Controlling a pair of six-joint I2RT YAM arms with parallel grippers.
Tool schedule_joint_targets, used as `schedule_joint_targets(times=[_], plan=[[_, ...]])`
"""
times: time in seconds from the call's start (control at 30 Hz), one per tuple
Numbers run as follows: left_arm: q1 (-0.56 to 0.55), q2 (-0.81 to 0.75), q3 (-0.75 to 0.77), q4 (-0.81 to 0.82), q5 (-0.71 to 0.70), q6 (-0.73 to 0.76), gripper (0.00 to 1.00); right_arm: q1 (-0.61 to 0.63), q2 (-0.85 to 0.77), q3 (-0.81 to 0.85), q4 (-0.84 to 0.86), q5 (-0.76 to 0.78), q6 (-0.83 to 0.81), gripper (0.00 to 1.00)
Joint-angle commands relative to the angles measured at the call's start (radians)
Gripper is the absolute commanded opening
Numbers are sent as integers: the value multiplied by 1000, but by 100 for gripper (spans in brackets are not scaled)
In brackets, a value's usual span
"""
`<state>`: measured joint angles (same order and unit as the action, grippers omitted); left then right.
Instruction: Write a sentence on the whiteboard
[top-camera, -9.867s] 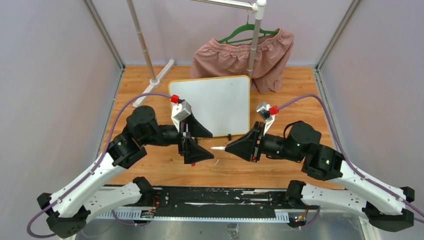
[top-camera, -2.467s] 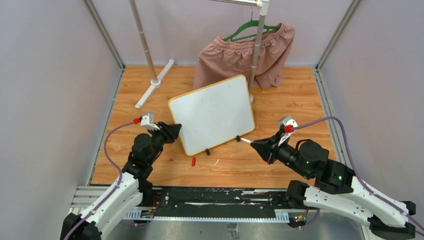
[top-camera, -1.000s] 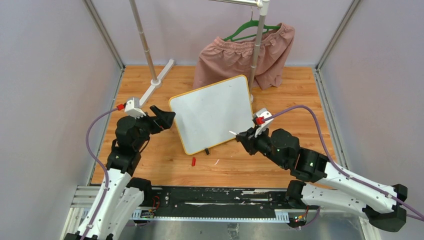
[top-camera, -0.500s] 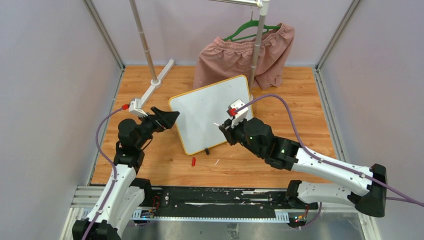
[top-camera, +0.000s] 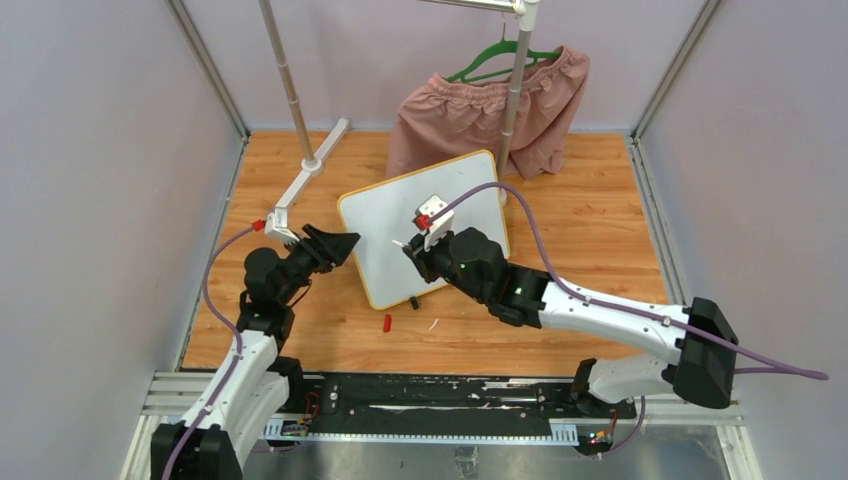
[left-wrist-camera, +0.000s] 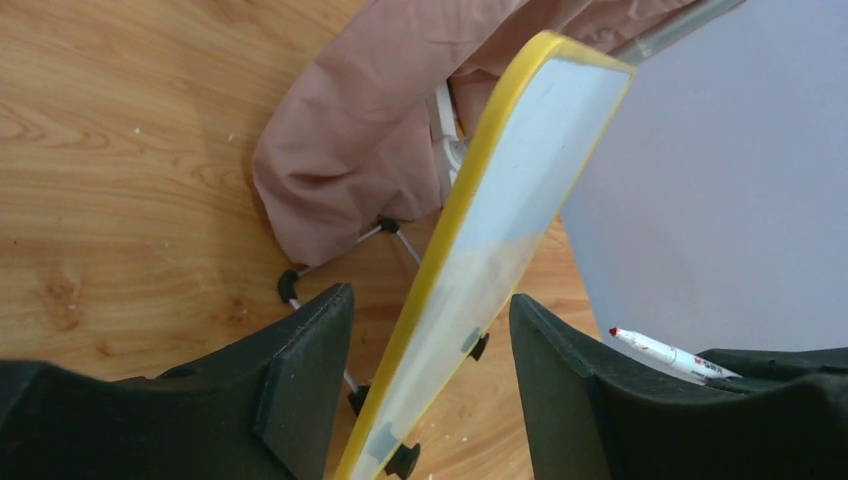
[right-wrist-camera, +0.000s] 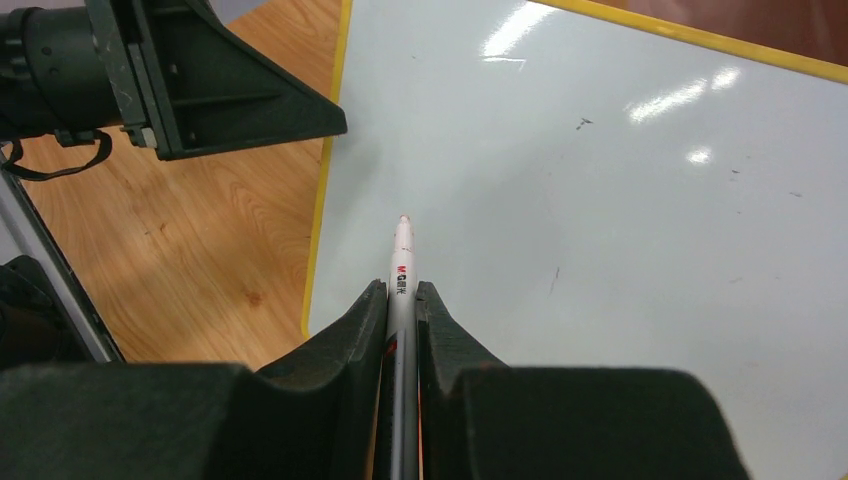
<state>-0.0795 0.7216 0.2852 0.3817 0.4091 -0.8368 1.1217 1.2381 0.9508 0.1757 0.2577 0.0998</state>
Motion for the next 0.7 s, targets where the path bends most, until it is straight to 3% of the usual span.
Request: schedule_joint_targets(times=[0.0, 0.67], plan=[[9, 20, -23, 117, 31, -48, 61, 29, 61, 59, 101, 21, -70, 0], [9, 58, -30, 155, 64, -35, 26, 107, 237, 142, 178, 224, -226, 0]])
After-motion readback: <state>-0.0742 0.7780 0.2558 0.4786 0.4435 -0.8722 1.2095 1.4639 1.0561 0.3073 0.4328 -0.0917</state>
